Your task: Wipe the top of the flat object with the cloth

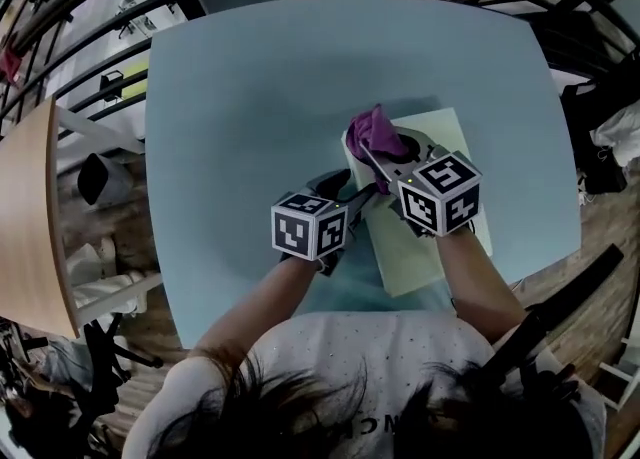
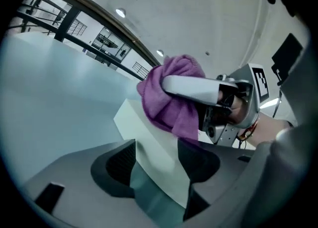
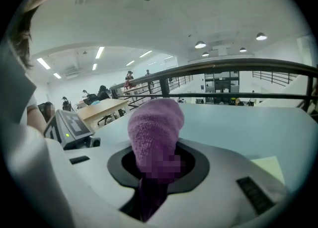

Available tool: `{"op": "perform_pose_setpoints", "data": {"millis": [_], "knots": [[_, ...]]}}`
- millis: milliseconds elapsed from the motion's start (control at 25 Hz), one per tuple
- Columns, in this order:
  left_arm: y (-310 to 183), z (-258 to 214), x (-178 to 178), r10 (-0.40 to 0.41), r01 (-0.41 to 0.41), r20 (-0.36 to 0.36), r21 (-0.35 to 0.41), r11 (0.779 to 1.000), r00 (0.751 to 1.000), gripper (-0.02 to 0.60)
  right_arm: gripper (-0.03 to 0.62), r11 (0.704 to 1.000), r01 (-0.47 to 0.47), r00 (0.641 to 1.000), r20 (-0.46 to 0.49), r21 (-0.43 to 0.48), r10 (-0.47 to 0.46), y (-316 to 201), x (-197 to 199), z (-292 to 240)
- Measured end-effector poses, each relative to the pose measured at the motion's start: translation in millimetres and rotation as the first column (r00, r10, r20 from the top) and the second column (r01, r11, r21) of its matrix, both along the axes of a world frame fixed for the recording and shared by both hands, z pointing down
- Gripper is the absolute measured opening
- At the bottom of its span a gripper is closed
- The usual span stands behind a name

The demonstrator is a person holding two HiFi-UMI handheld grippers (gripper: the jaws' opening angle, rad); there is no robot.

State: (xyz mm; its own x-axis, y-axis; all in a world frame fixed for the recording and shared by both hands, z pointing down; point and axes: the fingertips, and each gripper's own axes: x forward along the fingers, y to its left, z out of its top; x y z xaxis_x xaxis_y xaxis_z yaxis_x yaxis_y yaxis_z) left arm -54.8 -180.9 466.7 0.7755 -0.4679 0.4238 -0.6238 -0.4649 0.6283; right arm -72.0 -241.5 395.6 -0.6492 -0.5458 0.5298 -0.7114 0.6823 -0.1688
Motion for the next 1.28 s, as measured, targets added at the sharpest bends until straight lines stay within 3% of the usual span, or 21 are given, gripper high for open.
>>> {"op": "perform_pose_setpoints", "data": {"millis": [200, 360, 880, 1280], "knots": [[3.0, 3.9, 3.6, 0.034, -0.035, 0.023, 0.022, 0.999, 0.999, 0.249, 0.083, 0.999, 0.052, 0.975, -0.217, -0.002, -0.051, -5.3, -9.0, 43.3], [2.2, 5.3, 5.0, 0.038, -0.039, 0.027, 0.036, 0.999, 0.999, 0.245, 0.083, 0.995, 0.071, 0.951, -0.304, 0.064, -0.048, -12.0, 1.2, 48.9], [2.7, 3.6, 4.6, 0.027, -0.028, 0.029, 0.050, 0.998, 0.999, 0.242, 0.083, 0.980, -0.174, 0.908, -0.369, 0.096, 0.198, -39.5, 123.1, 49.8], [2.2, 4.8, 0.2, 0.044, -0.044, 0.004, 0.033, 0.998, 0.999, 0.230, 0.084, 0.947, -0.305, 0.866, -0.386, 0.097, 0.318, -55.3, 176.9, 51.4]]}}
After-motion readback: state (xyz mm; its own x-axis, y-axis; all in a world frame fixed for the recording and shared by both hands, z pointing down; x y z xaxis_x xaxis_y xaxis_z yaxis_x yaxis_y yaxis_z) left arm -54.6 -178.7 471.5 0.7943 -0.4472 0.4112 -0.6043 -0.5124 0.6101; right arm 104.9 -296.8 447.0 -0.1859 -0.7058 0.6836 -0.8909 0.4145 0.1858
